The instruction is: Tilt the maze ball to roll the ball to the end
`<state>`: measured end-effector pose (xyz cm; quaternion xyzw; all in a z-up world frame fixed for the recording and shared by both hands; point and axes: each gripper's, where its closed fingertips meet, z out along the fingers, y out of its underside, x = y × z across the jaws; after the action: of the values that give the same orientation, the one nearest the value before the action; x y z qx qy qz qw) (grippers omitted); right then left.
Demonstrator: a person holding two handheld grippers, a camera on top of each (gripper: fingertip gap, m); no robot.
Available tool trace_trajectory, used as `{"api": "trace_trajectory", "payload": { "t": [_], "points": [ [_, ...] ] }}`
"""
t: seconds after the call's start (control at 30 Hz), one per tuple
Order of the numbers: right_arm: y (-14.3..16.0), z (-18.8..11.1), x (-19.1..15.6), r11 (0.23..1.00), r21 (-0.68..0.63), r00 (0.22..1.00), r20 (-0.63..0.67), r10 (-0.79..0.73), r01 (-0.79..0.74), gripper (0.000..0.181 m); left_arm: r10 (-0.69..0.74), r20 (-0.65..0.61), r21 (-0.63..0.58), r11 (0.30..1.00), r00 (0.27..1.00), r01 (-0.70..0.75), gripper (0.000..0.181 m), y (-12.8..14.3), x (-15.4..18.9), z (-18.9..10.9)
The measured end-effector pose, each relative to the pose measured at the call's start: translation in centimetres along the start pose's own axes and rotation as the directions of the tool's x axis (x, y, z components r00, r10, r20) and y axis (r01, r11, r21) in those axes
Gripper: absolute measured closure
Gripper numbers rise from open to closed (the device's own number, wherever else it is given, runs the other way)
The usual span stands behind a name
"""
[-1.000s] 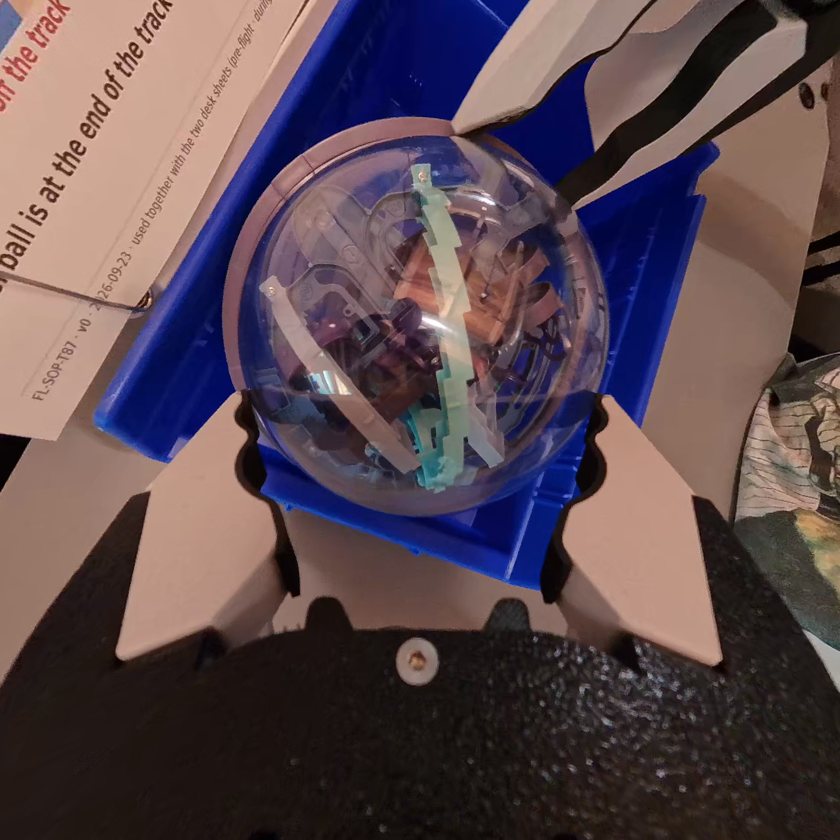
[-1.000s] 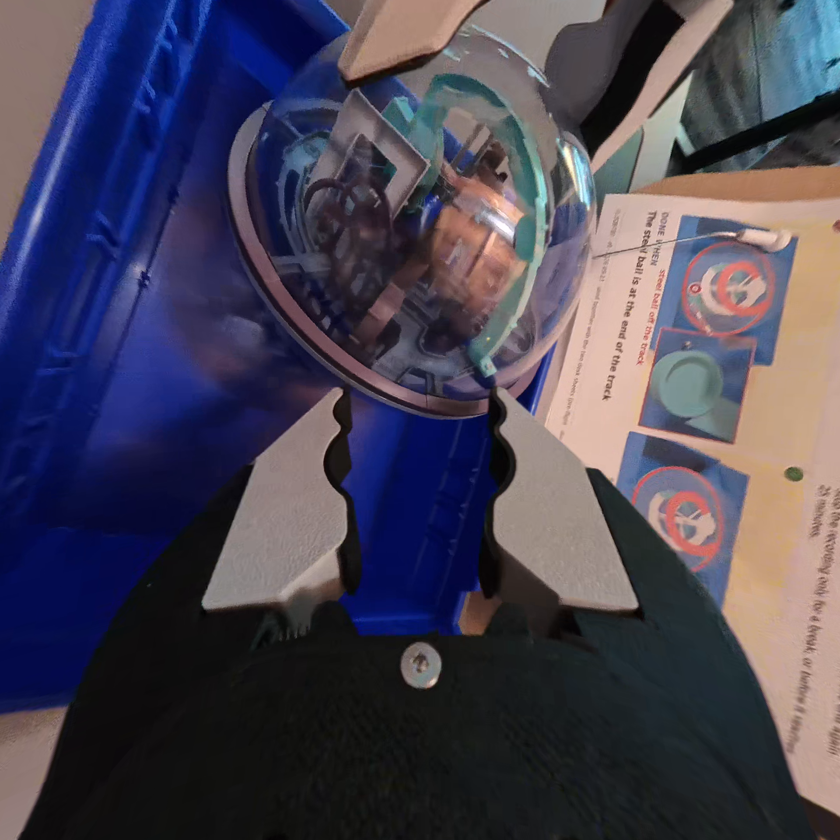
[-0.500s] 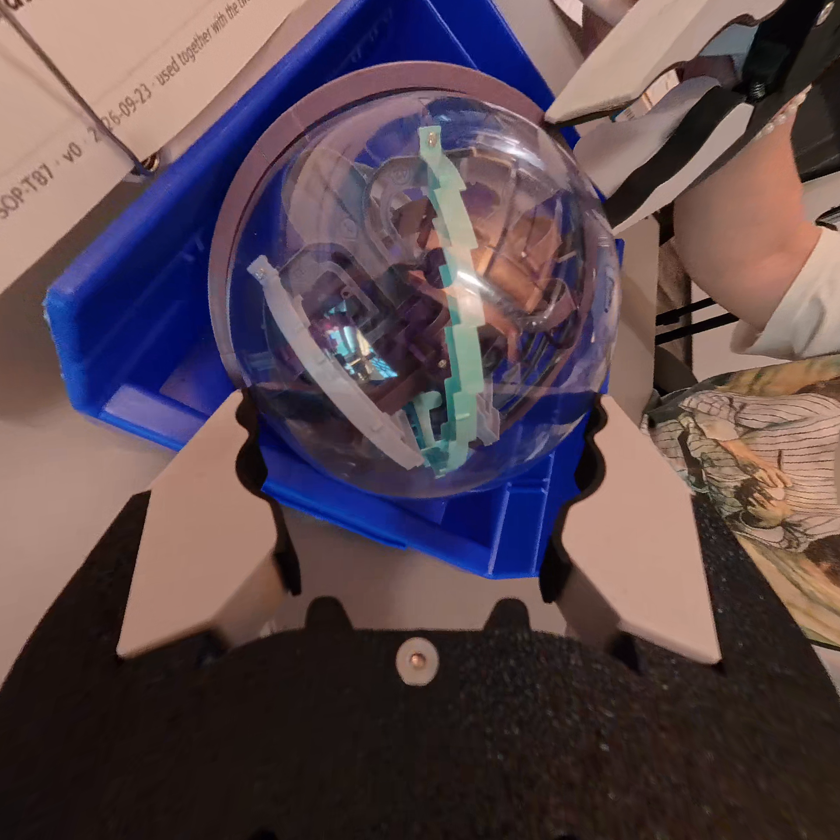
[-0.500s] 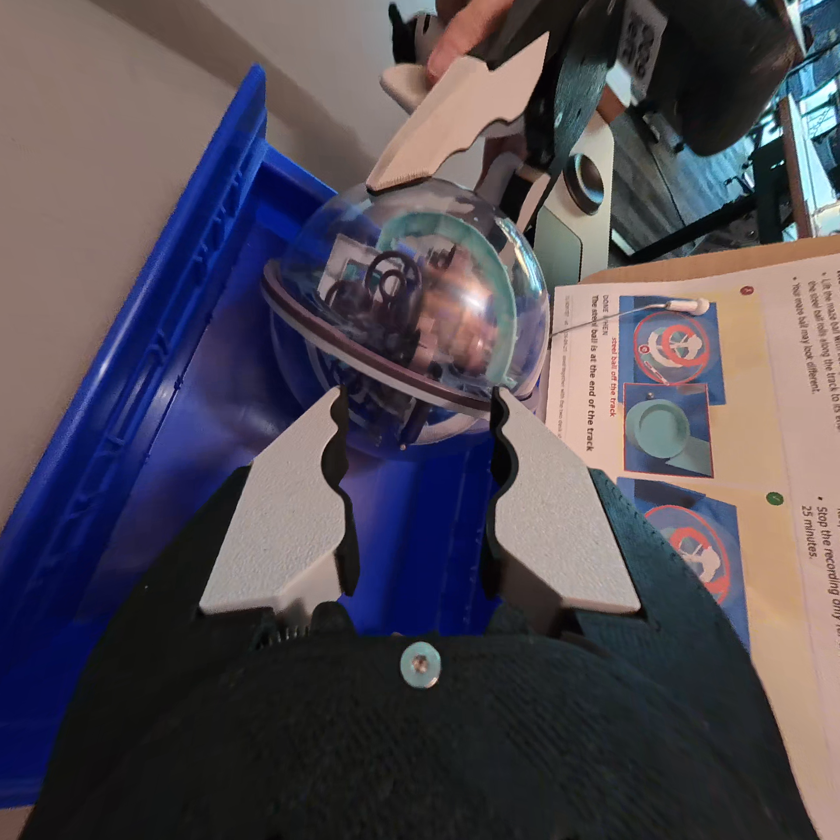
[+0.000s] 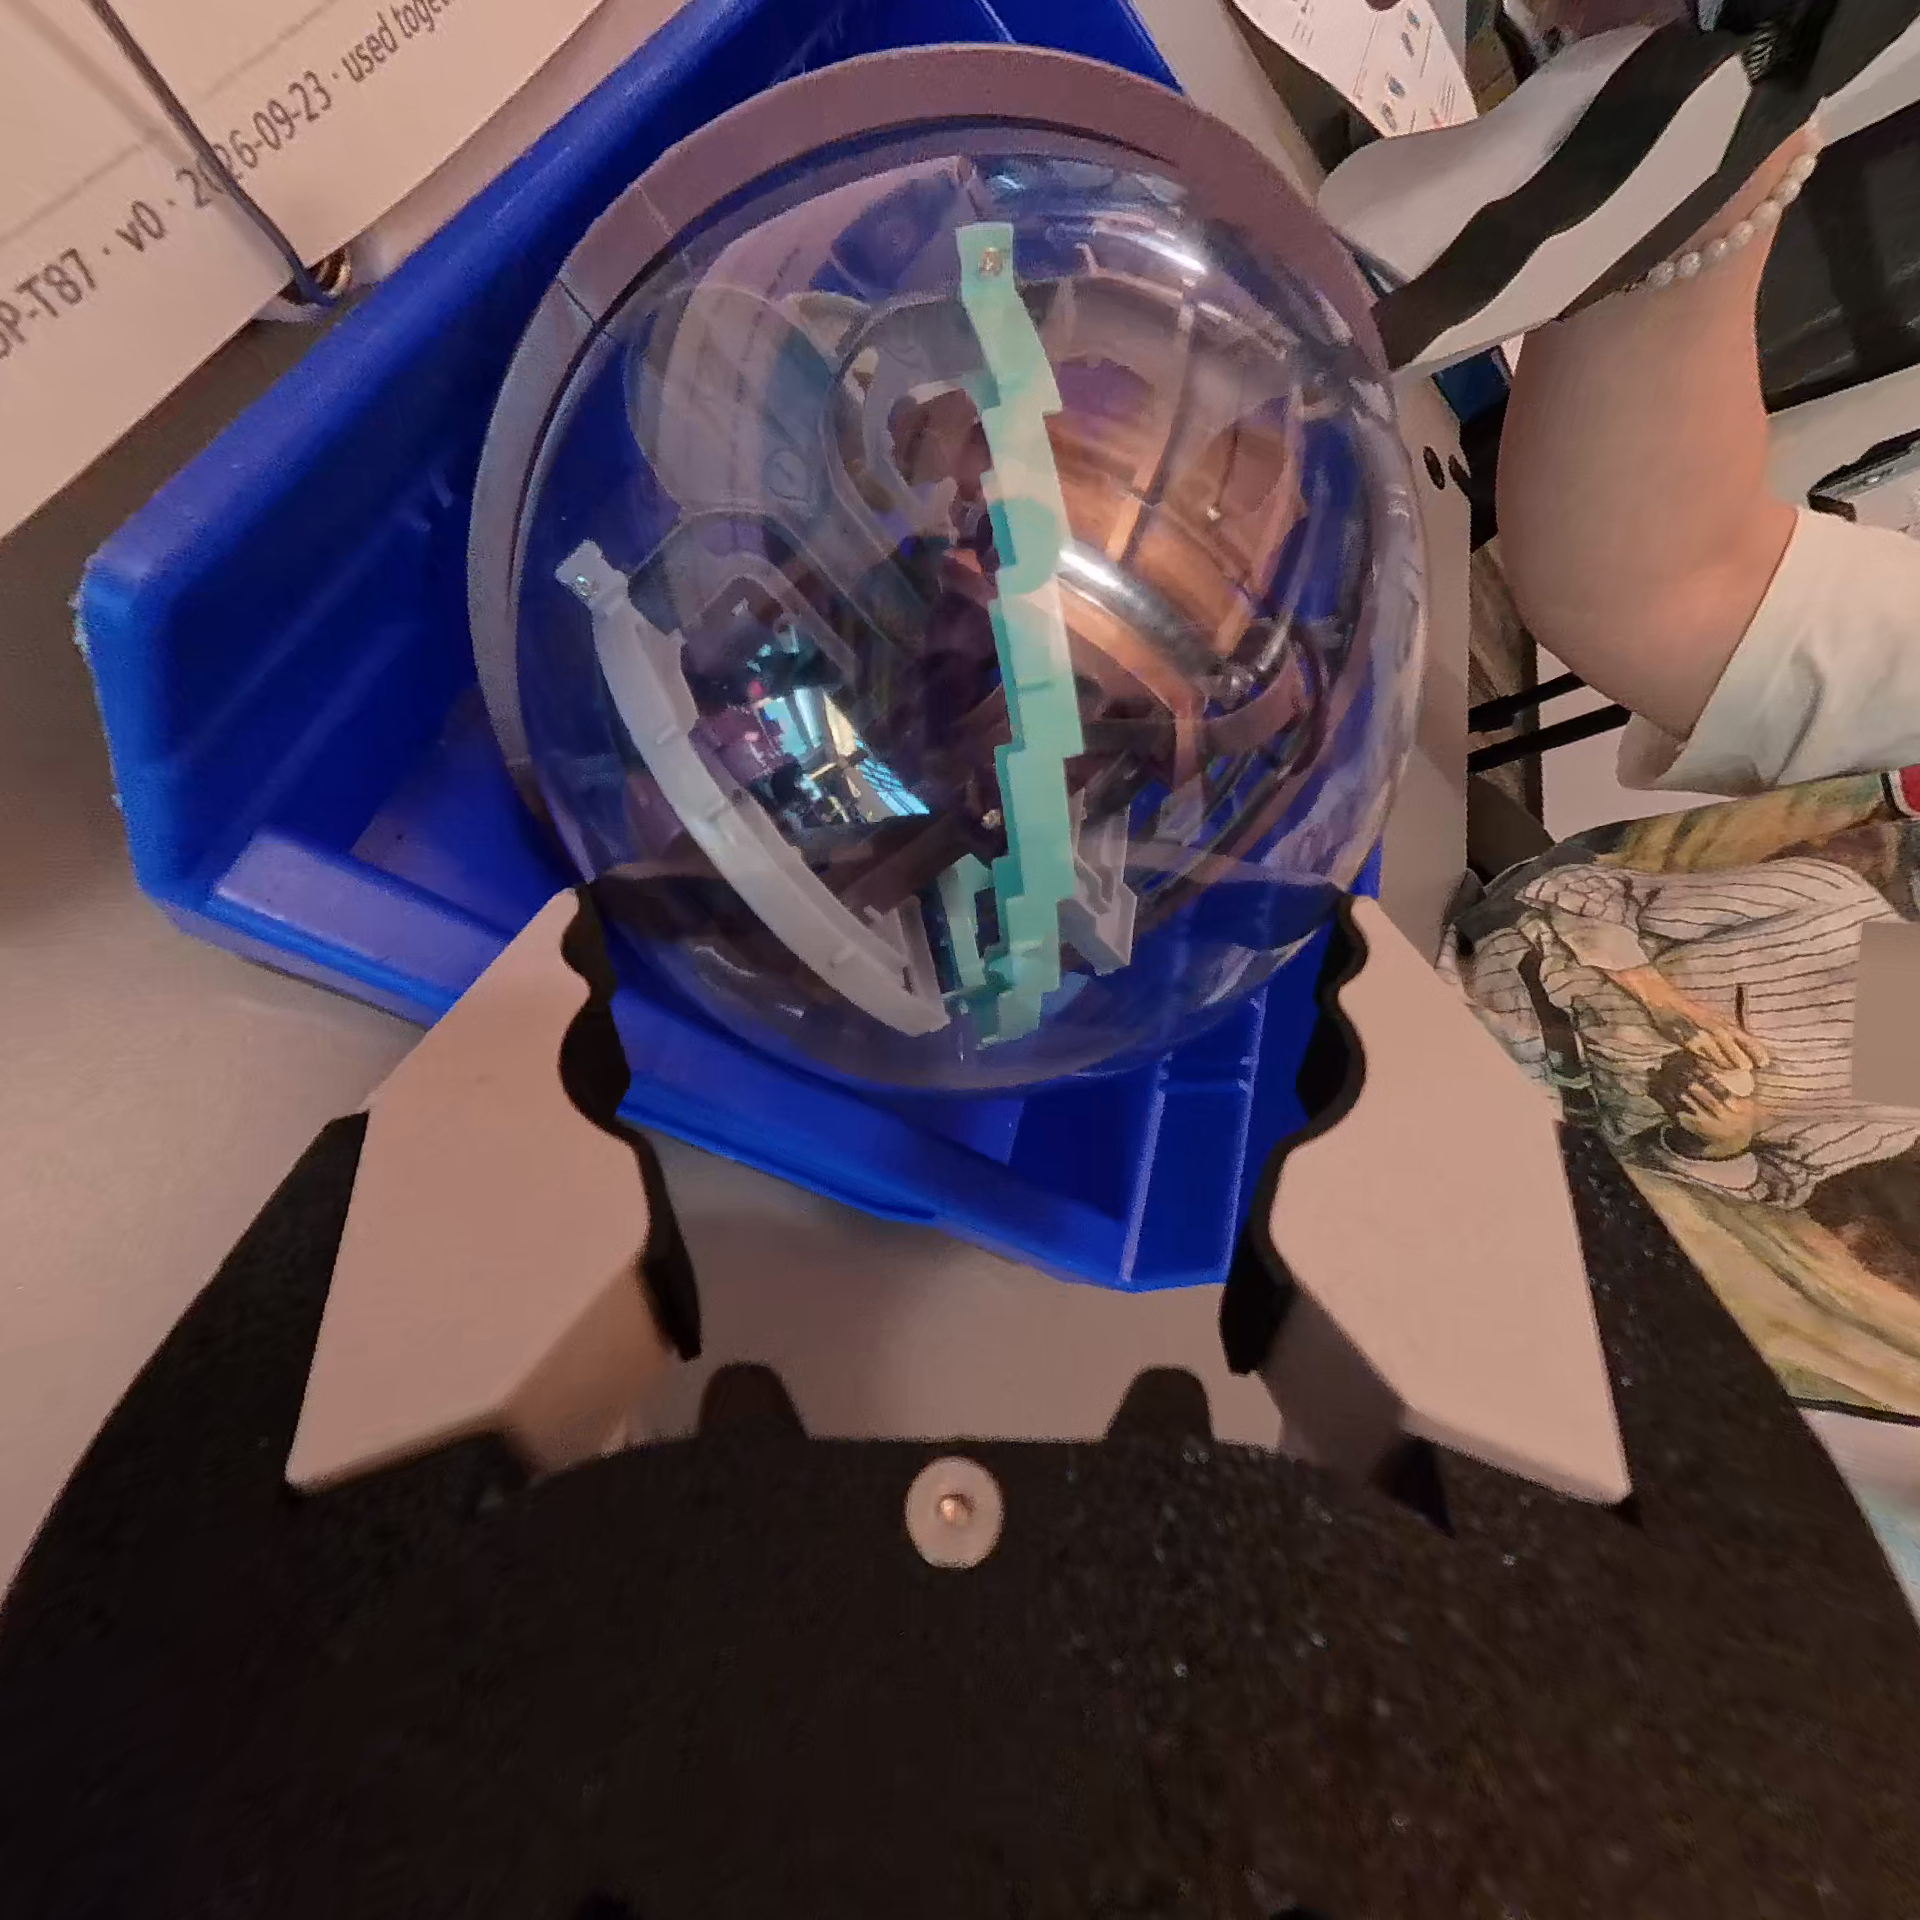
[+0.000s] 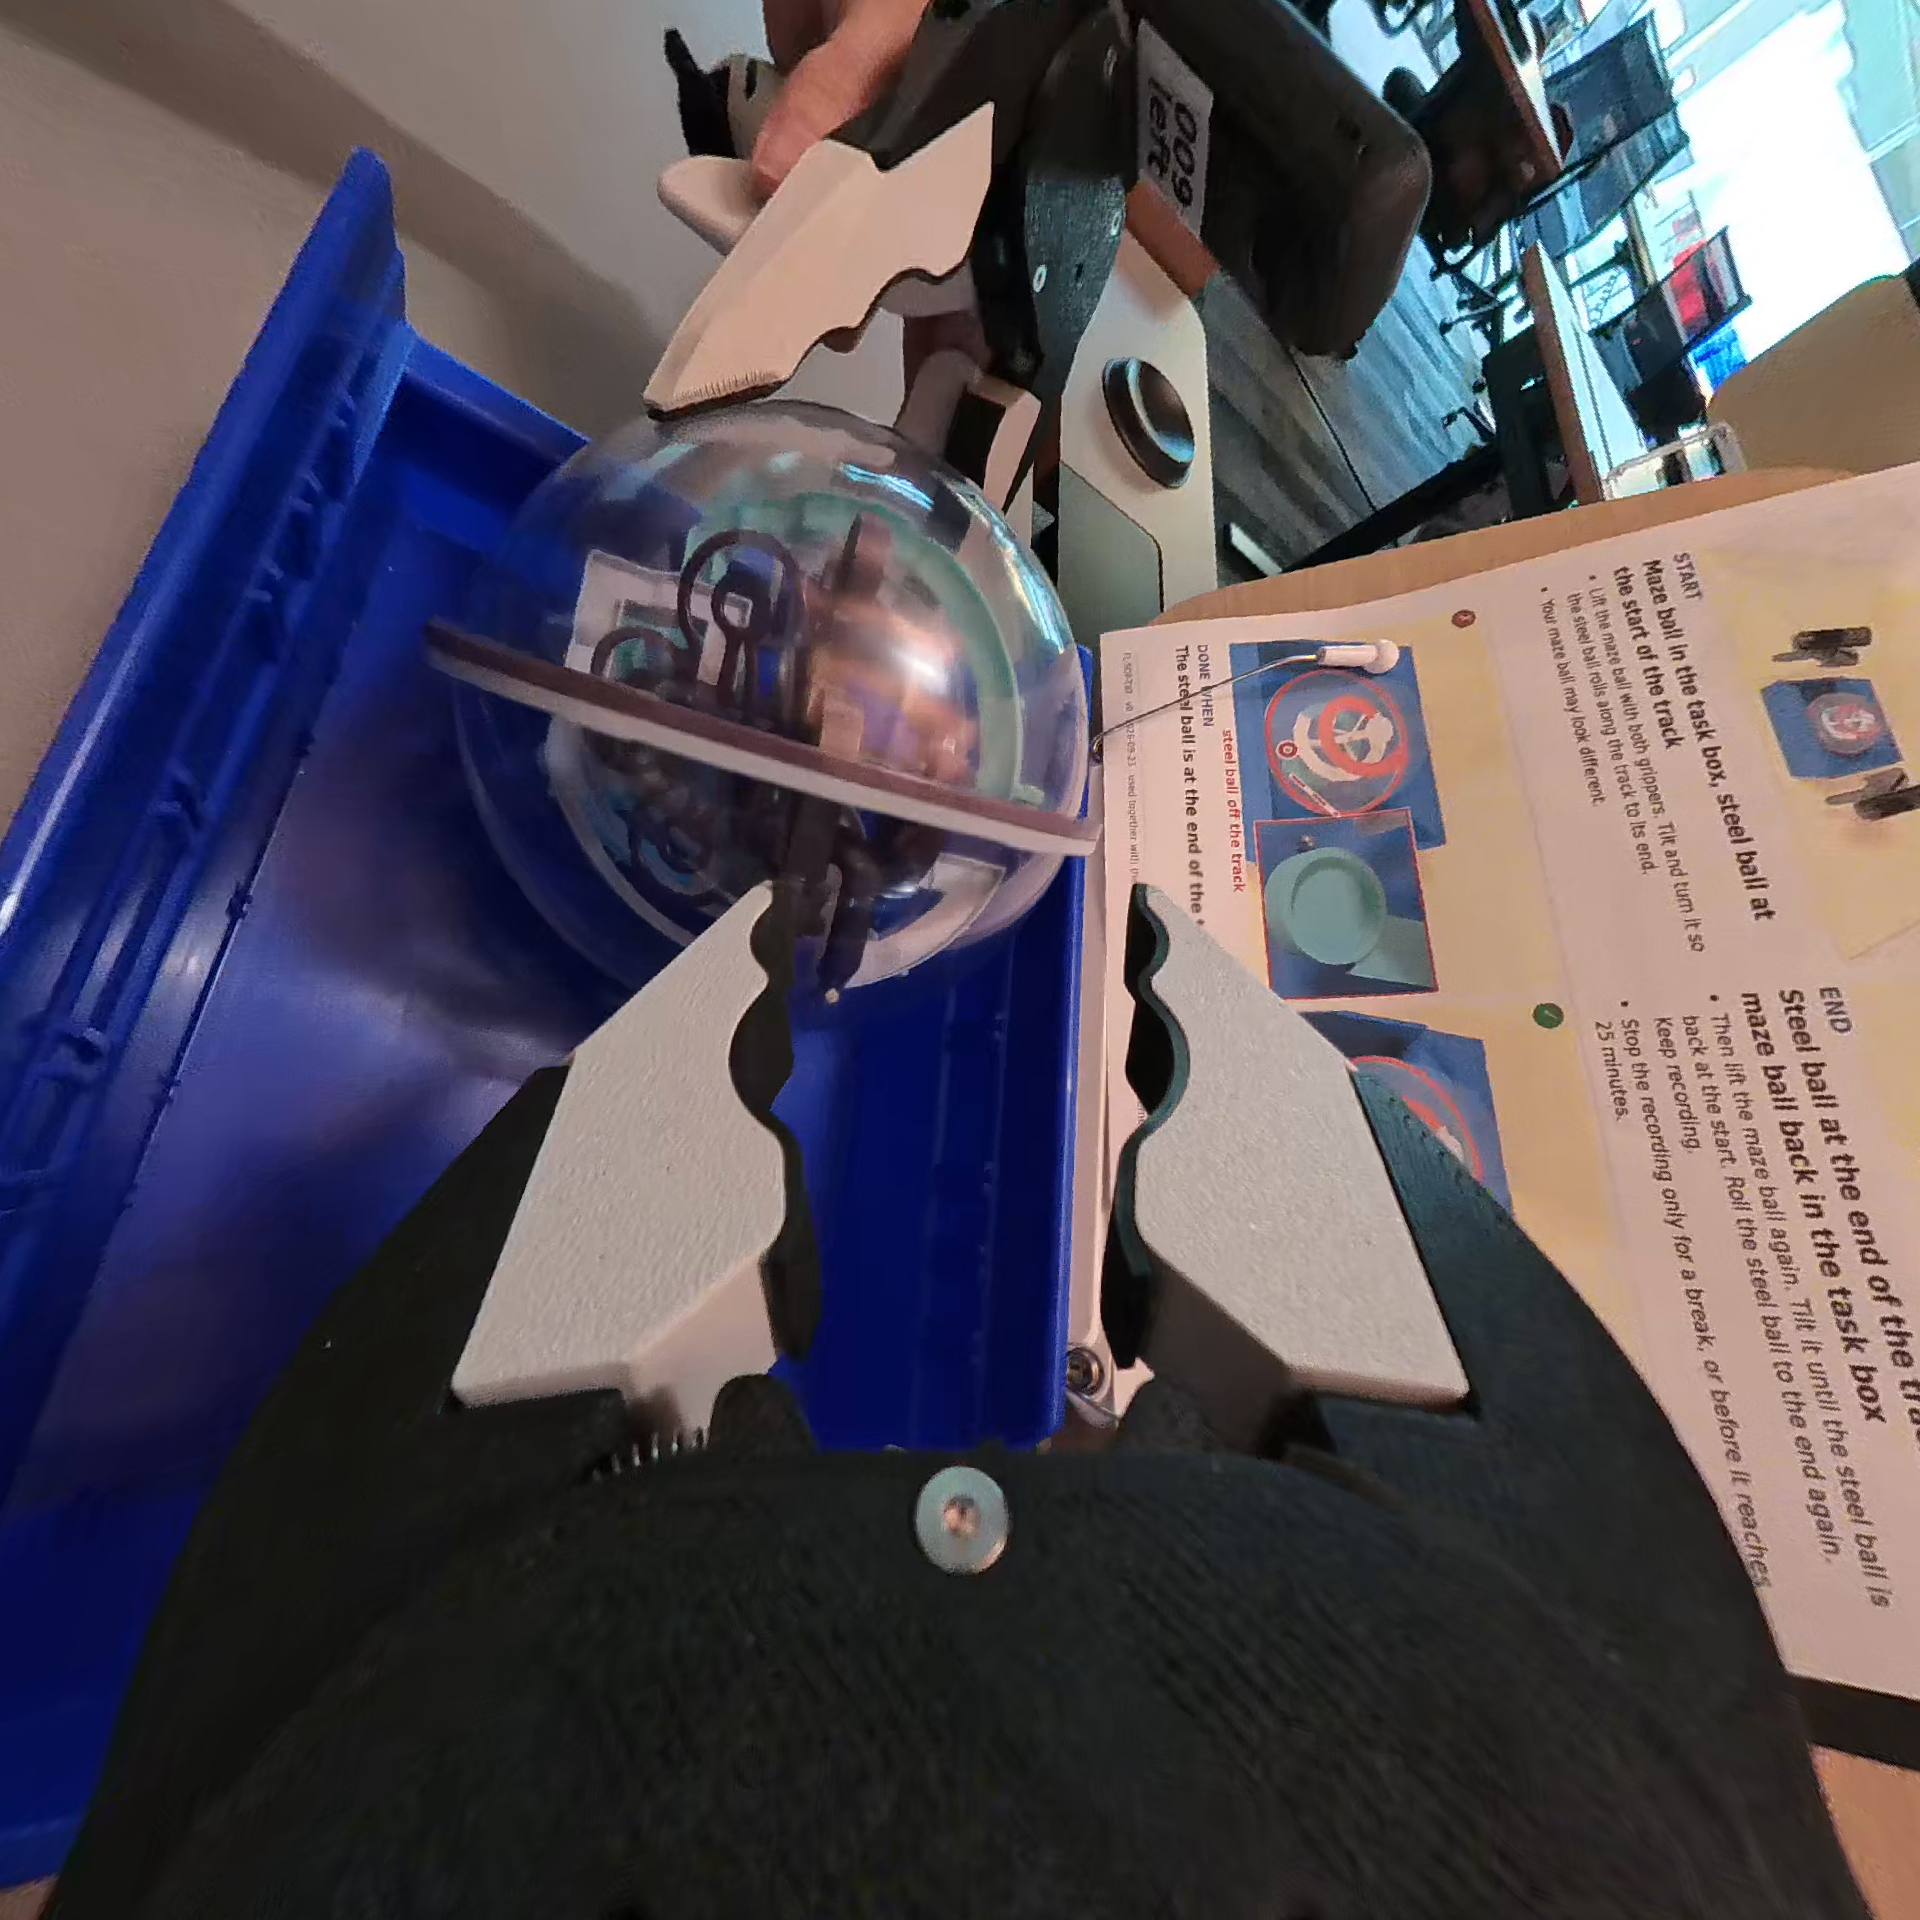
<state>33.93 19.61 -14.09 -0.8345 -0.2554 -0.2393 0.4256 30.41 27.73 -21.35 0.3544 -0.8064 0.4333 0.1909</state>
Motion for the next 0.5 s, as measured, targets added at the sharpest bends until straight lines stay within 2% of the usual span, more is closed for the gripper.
{"api": "trace_trajectory", "payload": {
  "t": [0.23,0.33,0.43,0.5],
  "points": [
    [0.7,-0.1,1.1,1.000,-0.019,0.999,-0.027,0.017,-0.017,0.117,0.032,0.016,-0.051,0.998,0.999,-0.031,0.057,0.5,0.0,0.3],
    [-0.2,0.0,0.4,0.997,0.034,0.997,0.053,0.063,-0.065,0.120,0.036,0.041,-0.072,0.997,0.999,-0.033,0.057,0.4,0.1,0.4],
    [-0.8,0.3,-0.1,0.998,0.054,0.994,0.106,0.026,-0.032,0.114,0.055,0.067,-0.088,0.995,0.996,-0.049,0.057,0.3,0.1,0.4],
    [-1.5,0.3,0.8,0.997,0.081,0.998,0.069,0.001,-0.006,0.123,0.056,0.076,-0.087,0.995,0.996,-0.050,0.057,0.2,0.1,0.4]
  ]
}}
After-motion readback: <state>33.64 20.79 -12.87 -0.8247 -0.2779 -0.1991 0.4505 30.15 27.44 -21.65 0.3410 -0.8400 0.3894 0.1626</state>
